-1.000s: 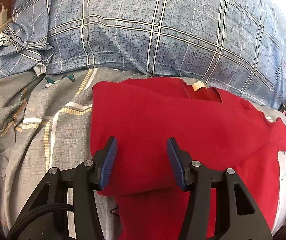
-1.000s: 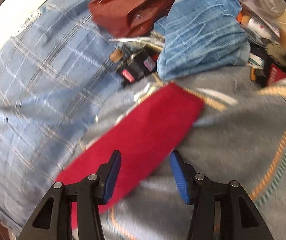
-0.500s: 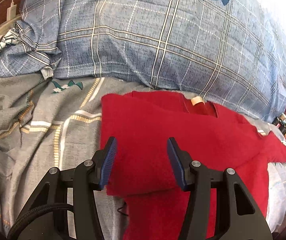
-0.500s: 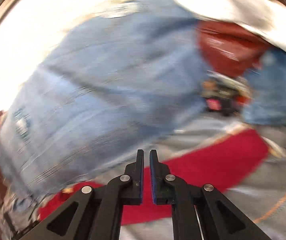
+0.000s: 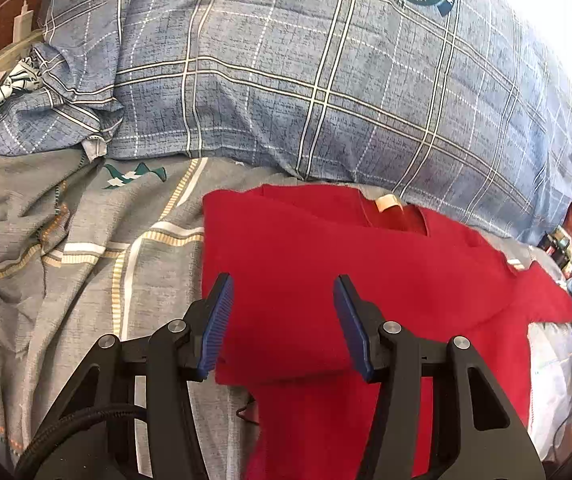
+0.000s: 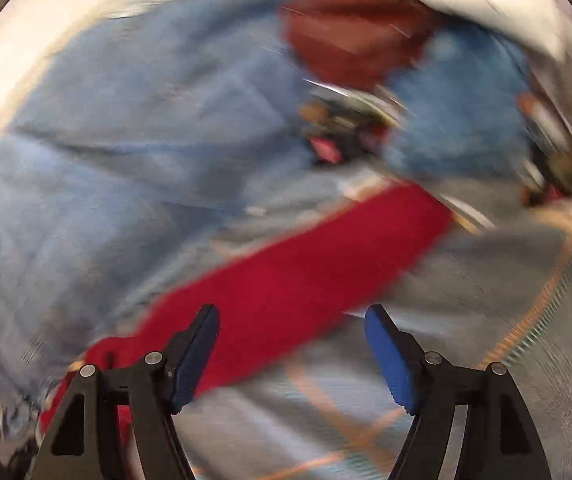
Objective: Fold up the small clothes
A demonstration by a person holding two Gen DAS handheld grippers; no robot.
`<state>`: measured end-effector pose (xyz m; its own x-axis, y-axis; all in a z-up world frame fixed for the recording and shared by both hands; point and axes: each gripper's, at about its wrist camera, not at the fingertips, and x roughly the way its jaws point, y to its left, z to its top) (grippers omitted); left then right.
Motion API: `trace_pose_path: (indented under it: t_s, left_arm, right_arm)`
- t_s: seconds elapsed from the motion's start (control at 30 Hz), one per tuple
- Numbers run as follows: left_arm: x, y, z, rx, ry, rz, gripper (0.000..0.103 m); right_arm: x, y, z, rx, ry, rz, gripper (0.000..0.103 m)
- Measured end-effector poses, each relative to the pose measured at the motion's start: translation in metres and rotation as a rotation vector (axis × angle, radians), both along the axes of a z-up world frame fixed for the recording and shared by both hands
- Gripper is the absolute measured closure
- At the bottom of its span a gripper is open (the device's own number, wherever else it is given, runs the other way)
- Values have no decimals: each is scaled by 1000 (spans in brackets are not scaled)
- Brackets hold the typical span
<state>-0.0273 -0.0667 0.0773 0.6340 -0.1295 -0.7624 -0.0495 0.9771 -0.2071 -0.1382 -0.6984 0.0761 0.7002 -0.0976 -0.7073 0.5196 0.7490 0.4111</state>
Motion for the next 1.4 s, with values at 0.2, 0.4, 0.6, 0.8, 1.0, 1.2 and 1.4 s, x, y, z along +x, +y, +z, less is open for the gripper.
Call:
trace_pose_path:
  t_s: [0.2,0.4,0.6,0.8,1.0,1.2,1.4]
  left_arm:
    - [4,-4,-7,15,17,-3,51]
    - [2,3,-2,5,0,9,51]
    - [-1,16,8,-34,-28,44,51]
    - [-3,21,12,-45,-43,49,51]
    - [-1,27,9,-59,-45,53,51]
    - [3,34,9,-132,-45,44,51]
    - [3,15,12,-138,-64,-29,51]
  right_arm:
    - [18,-29,-31,33,-29,-60,68]
    - [38,-15,-3,-32,-78,-25,96]
    - [42,51,65,-78,-226,187,97]
    - [72,187,94,-104,-302,548,97]
    - [106,345,38,-144,-227,848,97]
    - [102,422,-31,-257,-25,1052,68]
    - [63,376,-3,-269,-140,999,43]
